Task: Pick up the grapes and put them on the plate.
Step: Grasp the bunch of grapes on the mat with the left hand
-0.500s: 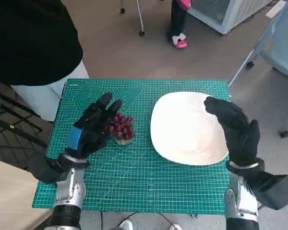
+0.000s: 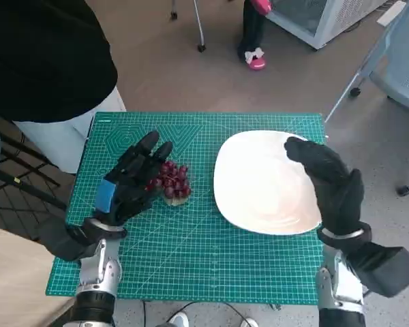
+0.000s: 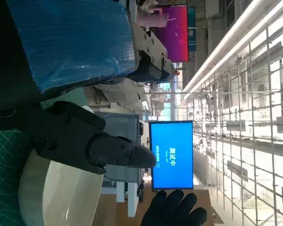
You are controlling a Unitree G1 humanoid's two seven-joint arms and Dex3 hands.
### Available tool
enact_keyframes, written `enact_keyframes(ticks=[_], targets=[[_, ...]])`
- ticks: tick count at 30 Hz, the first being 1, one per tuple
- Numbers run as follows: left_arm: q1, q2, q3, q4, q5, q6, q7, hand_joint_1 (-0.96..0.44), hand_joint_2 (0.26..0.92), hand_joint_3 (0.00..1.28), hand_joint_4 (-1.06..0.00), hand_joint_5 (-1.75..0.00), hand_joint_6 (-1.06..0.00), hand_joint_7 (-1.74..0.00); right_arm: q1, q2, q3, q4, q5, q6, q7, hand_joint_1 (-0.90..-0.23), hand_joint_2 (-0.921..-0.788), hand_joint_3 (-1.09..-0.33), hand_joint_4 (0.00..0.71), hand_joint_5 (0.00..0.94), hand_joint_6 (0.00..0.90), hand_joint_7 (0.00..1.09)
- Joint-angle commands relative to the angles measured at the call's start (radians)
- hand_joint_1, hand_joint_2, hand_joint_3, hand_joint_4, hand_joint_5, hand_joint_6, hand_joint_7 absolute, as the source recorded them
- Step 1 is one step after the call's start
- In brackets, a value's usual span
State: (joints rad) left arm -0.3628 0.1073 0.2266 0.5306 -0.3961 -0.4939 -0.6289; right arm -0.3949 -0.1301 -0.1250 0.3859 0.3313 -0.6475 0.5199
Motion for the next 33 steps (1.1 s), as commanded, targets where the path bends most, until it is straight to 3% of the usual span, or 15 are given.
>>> enact_keyframes(ticks=[1,33], targets=[[-0.016,-0.001,-0.006,0.002,0.009,-0.011,0.006,-0.41,0.921,0.13,-0.41,0.00,-0.48,0.00,0.013,0.005,0.009,0.000,-0.015,0.013,-0.005,-0.646,-0.921,-0.839,0.380,0.003,0.150,0.15],[-0.011,0.030,-0.021,-0.026,0.037,-0.022,0.023,-0.43,0.921,0.13,-0.40,0.00,-0.48,0.00,0.013,0.008,0.012,-0.020,-0.003,0.045,-0.006,-0.641,-0.921,-0.856,0.370,0.000,0.126,0.18]])
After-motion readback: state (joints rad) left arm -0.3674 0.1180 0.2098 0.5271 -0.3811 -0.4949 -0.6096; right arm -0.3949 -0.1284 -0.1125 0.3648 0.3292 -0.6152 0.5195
